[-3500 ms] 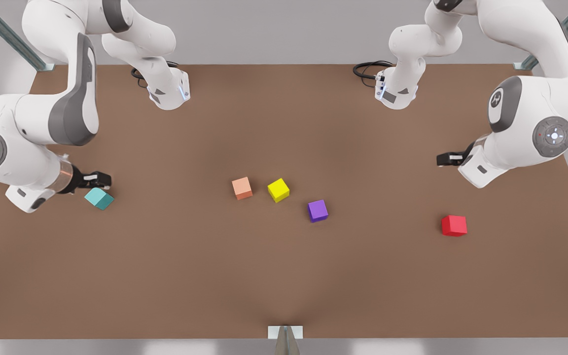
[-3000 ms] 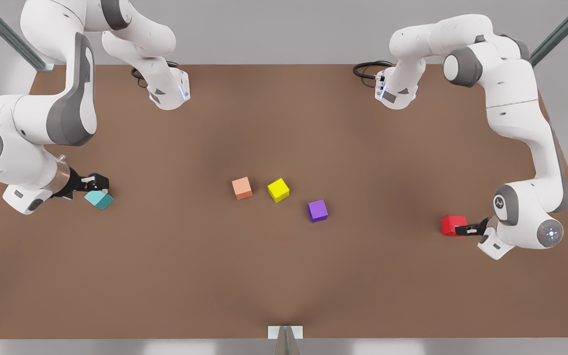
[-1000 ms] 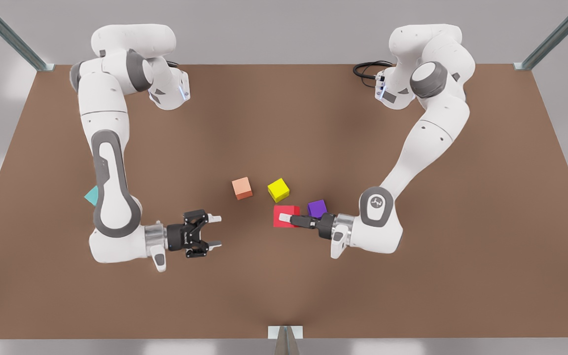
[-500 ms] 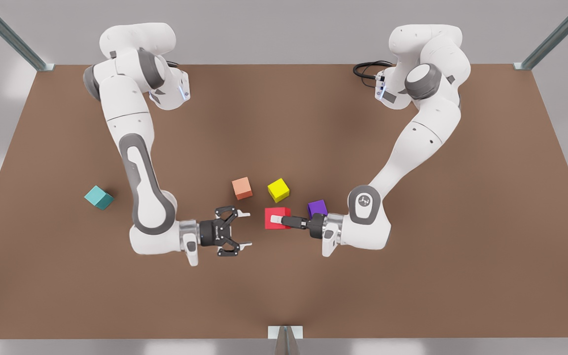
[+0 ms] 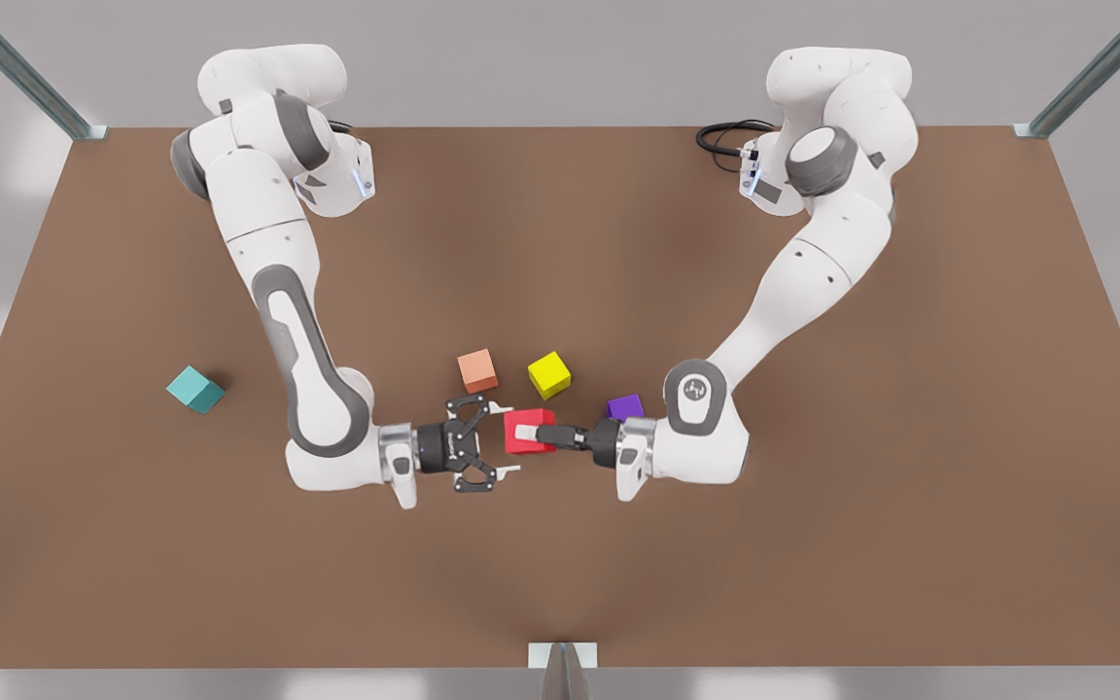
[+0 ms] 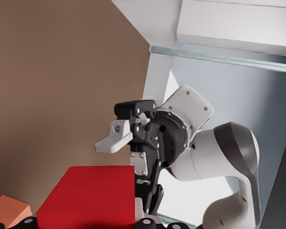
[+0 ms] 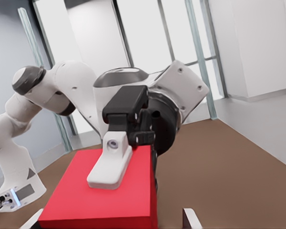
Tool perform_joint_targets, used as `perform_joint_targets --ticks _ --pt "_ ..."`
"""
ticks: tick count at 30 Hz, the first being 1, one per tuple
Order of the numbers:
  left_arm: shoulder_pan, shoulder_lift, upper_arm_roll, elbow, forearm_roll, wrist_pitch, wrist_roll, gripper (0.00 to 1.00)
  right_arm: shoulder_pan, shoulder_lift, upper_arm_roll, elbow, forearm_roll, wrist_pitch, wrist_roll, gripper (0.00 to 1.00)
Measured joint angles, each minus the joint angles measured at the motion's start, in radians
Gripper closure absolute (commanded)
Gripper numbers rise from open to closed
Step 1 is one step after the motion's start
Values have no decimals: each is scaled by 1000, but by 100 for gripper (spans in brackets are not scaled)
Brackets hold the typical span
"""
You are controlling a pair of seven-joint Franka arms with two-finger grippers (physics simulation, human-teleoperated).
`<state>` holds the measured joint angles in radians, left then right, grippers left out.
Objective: Pick up red wooden cube and pass to hand red wooden cube and place in blue wooden cube
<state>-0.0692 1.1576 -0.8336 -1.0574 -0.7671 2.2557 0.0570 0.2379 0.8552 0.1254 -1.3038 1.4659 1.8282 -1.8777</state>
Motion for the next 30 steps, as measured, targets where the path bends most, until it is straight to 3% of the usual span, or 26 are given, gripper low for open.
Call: perform_joint_targets --ticks 4,5,6,7,16,17,18,23,26,30 --pt "-26 0 0 6 -5 39 2 37 19 1 0 -5 9 4 -40 0" --pt "-29 0 0 7 -5 47 3 37 24 1 0 -5 12 6 -49 6" --pt "-31 1 1 7 -5 53 3 37 27 1 0 -4 15 8 -57 26" --pt "-31 1 1 8 -6 58 4 37 28 1 0 -4 17 9 -65 35" --pt "-32 2 1 8 -7 80 9 34 18 -3 0 -6 58 77 -137 34" --pt "-32 2 2 8 -7 81 9 31 17 -4 0 -6 69 97 -149 34" --pt "-32 3 2 8 -7 82 10 3 14 -4 0 -5 79 114 -160 34" --pt "49 -21 4 0 -35 57 47 0 -21 -8 -2 2 93 144 -213 34" --pt "246 -115 1 1 190 -81 26 0 -64 -8 -8 6 67 131 -241 34" --pt "396 -395 -1 8 755 -409 -35 0 -129 -17 -12 5 -57 102 -255 32"
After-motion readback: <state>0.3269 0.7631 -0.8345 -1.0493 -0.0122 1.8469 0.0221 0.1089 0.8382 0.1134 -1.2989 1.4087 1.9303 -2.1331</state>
